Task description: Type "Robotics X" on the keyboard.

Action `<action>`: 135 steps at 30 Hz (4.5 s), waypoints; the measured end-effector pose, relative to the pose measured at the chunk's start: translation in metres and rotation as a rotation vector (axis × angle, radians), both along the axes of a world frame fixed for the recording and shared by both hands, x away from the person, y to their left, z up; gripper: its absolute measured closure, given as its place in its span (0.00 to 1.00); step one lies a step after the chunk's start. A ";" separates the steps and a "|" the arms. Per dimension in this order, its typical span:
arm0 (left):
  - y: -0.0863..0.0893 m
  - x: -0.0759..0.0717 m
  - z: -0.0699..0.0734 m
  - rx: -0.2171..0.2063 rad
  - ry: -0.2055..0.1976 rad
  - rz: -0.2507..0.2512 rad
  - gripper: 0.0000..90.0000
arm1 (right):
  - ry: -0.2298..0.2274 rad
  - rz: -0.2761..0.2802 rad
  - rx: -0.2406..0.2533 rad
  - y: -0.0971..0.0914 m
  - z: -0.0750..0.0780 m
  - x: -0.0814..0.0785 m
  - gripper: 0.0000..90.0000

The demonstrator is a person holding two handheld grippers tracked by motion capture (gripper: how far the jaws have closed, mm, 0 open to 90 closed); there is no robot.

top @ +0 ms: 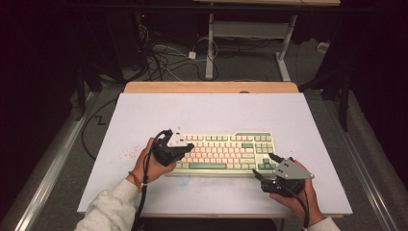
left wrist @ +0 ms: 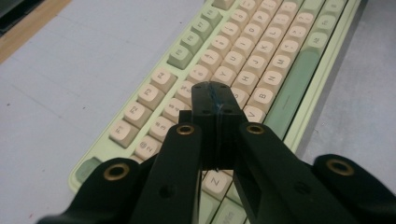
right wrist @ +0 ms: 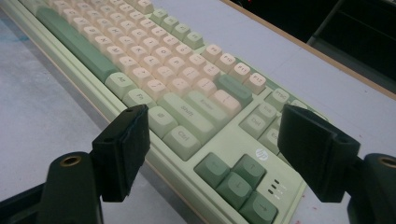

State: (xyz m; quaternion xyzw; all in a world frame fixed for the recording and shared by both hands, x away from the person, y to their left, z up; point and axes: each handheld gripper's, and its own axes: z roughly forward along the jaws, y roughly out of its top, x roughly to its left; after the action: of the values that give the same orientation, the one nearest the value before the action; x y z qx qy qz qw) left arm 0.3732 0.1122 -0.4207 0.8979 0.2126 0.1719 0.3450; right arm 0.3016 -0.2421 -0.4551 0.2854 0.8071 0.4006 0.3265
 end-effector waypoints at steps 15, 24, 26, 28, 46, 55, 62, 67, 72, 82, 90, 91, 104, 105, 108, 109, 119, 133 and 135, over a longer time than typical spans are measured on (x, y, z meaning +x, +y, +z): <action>-0.039 0.028 -0.021 0.117 0.049 -0.031 0.98 | 0.017 0.019 -0.025 0.002 -0.004 0.001 0.29; -0.040 0.035 -0.025 0.123 0.055 -0.022 0.98 | 0.023 0.025 -0.038 0.004 -0.006 0.002 0.29; -0.040 0.035 -0.024 0.123 0.049 -0.022 0.98 | 0.023 0.026 -0.041 0.004 -0.007 0.002 0.29; -0.042 0.034 -0.024 0.129 0.046 -0.030 0.98 | 0.027 0.027 -0.043 0.004 -0.007 0.003 0.29; -0.035 0.025 -0.012 0.107 0.007 -0.024 0.95 | 0.023 0.033 -0.068 0.006 -0.007 0.002 0.29; -0.018 0.016 -0.006 0.059 -0.036 -0.005 0.87 | 0.013 0.028 -0.070 0.004 -0.005 0.000 0.29; -0.003 0.009 0.008 0.039 -0.082 0.000 0.65 | 0.012 0.033 -0.069 0.005 -0.005 -0.001 0.31; 0.010 0.003 0.016 0.003 -0.137 0.037 0.47 | 0.017 0.029 -0.072 0.006 -0.006 0.000 0.31; 0.023 -0.007 0.018 -0.053 -0.178 0.054 0.29 | 0.015 0.027 -0.067 0.006 -0.005 0.000 0.31; 0.055 -0.034 0.014 -0.110 -0.292 0.131 0.22 | 0.023 0.012 -0.037 0.004 -0.002 -0.001 0.32; 0.078 -0.049 -0.002 -0.109 -0.307 0.171 0.23 | 0.021 0.000 -0.039 0.003 -0.001 0.001 0.32; 0.080 -0.050 -0.005 -0.111 -0.307 0.178 0.23 | 0.021 -0.002 -0.039 0.004 -0.001 0.001 0.32; 0.101 -0.068 -0.042 -0.042 -0.223 0.210 0.23 | 0.035 -0.004 -0.008 0.006 0.002 0.006 0.33; 0.103 -0.070 -0.045 -0.043 -0.205 0.208 0.22 | 0.036 -0.007 -0.005 0.006 0.002 0.006 0.33; 0.105 -0.076 -0.049 -0.049 -0.179 0.215 0.22 | 0.031 -0.004 -0.003 0.007 0.004 0.006 0.34; 0.106 -0.077 -0.050 -0.049 -0.173 0.213 0.22 | 0.034 -0.003 0.000 0.007 0.005 0.005 0.35; 0.109 -0.081 -0.051 -0.054 -0.157 0.230 0.22 | 0.050 0.054 0.013 0.013 0.017 0.007 0.44; 0.108 -0.077 -0.053 -0.043 -0.139 0.235 0.22 | 0.114 0.175 -0.036 0.050 0.030 0.039 0.92; 0.109 -0.077 -0.053 -0.054 -0.135 0.238 0.22 | 0.118 0.182 -0.037 0.056 0.031 0.044 0.95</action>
State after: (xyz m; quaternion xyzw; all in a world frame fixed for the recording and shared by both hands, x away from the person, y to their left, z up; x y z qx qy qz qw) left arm 0.2963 0.2214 -0.4735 0.8430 0.2987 0.2658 0.3599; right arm 0.3460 -0.1860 -0.4241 0.2278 0.8549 0.3959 0.2457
